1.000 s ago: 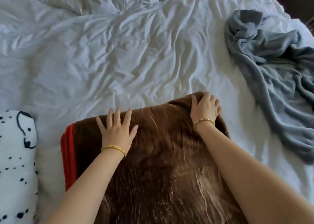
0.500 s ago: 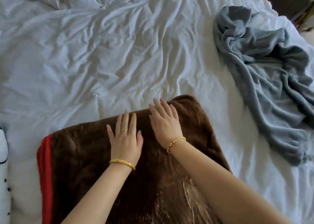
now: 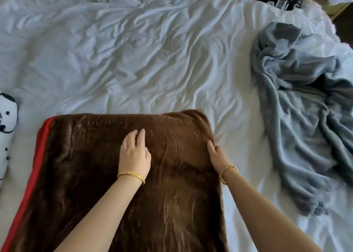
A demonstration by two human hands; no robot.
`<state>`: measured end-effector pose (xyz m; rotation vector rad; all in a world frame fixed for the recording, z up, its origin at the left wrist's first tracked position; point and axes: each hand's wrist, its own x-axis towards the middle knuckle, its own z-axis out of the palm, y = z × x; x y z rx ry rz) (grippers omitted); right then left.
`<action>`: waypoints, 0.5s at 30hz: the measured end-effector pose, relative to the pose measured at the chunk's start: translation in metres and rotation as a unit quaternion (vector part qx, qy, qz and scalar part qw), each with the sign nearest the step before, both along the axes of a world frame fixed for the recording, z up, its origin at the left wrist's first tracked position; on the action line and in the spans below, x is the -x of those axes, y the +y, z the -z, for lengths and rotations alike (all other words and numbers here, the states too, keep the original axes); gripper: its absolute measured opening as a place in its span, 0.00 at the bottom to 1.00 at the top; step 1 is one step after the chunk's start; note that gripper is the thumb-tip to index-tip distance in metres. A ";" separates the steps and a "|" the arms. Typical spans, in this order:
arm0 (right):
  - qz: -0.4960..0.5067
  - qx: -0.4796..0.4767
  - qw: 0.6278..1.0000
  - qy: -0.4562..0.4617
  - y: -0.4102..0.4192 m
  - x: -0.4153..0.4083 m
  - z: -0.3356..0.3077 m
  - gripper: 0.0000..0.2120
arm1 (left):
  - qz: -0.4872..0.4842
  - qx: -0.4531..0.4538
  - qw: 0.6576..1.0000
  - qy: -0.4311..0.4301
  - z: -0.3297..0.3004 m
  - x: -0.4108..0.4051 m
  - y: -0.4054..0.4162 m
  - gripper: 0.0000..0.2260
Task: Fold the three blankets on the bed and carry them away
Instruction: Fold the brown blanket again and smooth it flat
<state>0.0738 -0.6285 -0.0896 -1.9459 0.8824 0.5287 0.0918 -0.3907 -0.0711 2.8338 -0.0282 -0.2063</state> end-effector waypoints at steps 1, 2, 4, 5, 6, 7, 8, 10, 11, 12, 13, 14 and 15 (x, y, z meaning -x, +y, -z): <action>0.004 -0.066 0.997 0.039 -0.007 0.007 -0.004 0.23 | 0.022 0.052 0.998 -0.010 -0.005 0.009 -0.022 0.21; 0.013 -0.141 0.987 0.074 -0.014 0.015 -0.007 0.24 | 0.032 0.102 0.994 0.001 -0.011 0.018 -0.042 0.19; 0.018 -0.271 0.955 0.119 -0.026 0.030 -0.011 0.21 | 0.019 0.175 0.982 0.064 -0.018 0.033 -0.074 0.15; 0.002 -0.307 0.943 0.125 -0.029 0.037 -0.013 0.19 | 0.001 0.200 0.973 0.112 -0.020 0.038 -0.086 0.15; -0.007 -0.331 0.936 0.122 -0.031 0.041 -0.013 0.16 | -0.017 0.216 0.962 0.165 -0.022 0.041 -0.095 0.15; -0.004 -0.360 0.927 0.108 -0.031 0.044 -0.016 0.14 | -0.035 0.227 0.950 0.213 -0.025 0.042 -0.101 0.17; 0.005 -0.397 0.913 0.091 -0.032 0.045 -0.018 0.13 | -0.055 0.237 0.937 0.249 -0.028 0.042 -0.105 0.20; 0.023 -0.484 0.873 0.062 -0.029 0.047 -0.029 0.16 | -0.094 0.256 0.915 0.299 -0.034 0.039 -0.107 0.27; 0.016 -0.516 0.855 0.051 -0.025 0.047 -0.034 0.17 | -0.106 0.259 0.908 0.313 -0.038 0.036 -0.106 0.31; -0.003 -0.530 0.847 0.044 -0.020 0.048 -0.040 0.19 | -0.114 0.260 0.903 0.321 -0.041 0.034 -0.105 0.35; -0.029 -0.528 0.848 0.038 -0.014 0.049 -0.045 0.20 | -0.119 0.263 0.900 0.326 -0.045 0.031 -0.103 0.38; -0.058 -0.520 0.852 0.030 -0.007 0.049 -0.048 0.21 | -0.126 0.270 0.897 0.326 -0.048 0.029 -0.100 0.40; -0.088 -0.514 0.853 0.026 0.000 0.050 -0.051 0.23 | -0.141 0.276 0.896 0.319 -0.050 0.027 -0.097 0.40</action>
